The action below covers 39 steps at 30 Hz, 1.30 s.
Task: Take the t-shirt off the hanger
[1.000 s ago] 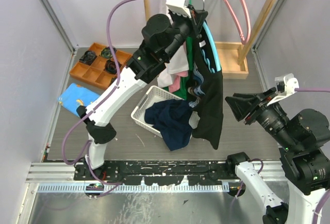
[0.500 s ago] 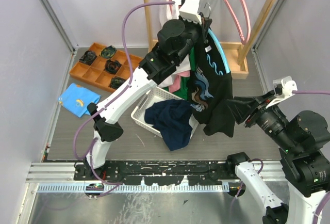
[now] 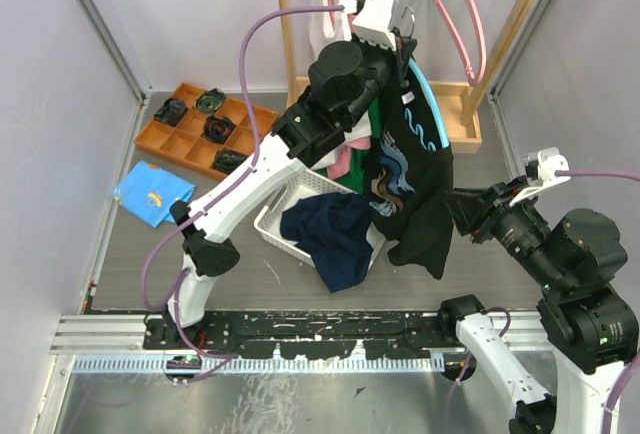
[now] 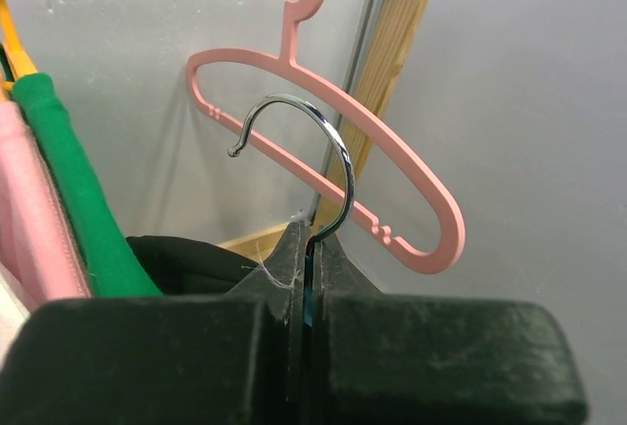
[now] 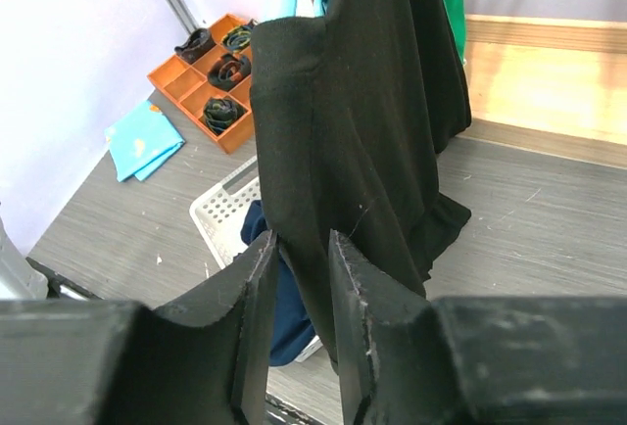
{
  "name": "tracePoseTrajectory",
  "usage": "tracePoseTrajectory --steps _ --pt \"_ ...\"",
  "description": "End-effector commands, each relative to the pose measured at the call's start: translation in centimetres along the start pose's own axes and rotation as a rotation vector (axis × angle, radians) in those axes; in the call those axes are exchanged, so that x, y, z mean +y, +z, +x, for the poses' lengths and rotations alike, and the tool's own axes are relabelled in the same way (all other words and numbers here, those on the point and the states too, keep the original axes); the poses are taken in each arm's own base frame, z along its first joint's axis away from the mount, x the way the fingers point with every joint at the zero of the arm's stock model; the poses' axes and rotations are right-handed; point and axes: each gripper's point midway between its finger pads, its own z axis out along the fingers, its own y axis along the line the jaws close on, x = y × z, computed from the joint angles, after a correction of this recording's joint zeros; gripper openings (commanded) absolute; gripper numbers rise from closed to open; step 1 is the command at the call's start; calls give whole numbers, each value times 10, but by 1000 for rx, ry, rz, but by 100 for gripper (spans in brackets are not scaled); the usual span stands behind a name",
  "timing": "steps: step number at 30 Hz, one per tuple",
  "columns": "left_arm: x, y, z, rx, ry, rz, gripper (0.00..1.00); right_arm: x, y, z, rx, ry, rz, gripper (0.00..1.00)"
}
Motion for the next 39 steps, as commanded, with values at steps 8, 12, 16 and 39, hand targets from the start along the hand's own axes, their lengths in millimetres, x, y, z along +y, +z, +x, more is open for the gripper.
tracePoseTrajectory --steps 8,12,16,39 --pt "-8 -20 -85 -190 -63 15 0 -6 8 -2 -17 -7 18 1" --pt "-5 -23 -95 -207 -63 6 0 -15 6 12 6 16 63 1" --pt "0 -28 -107 -221 -68 -10 0 -26 4 29 41 47 120 1" --pt "2 -32 -119 -257 -75 -8 0 -35 -15 61 49 127 175 1"
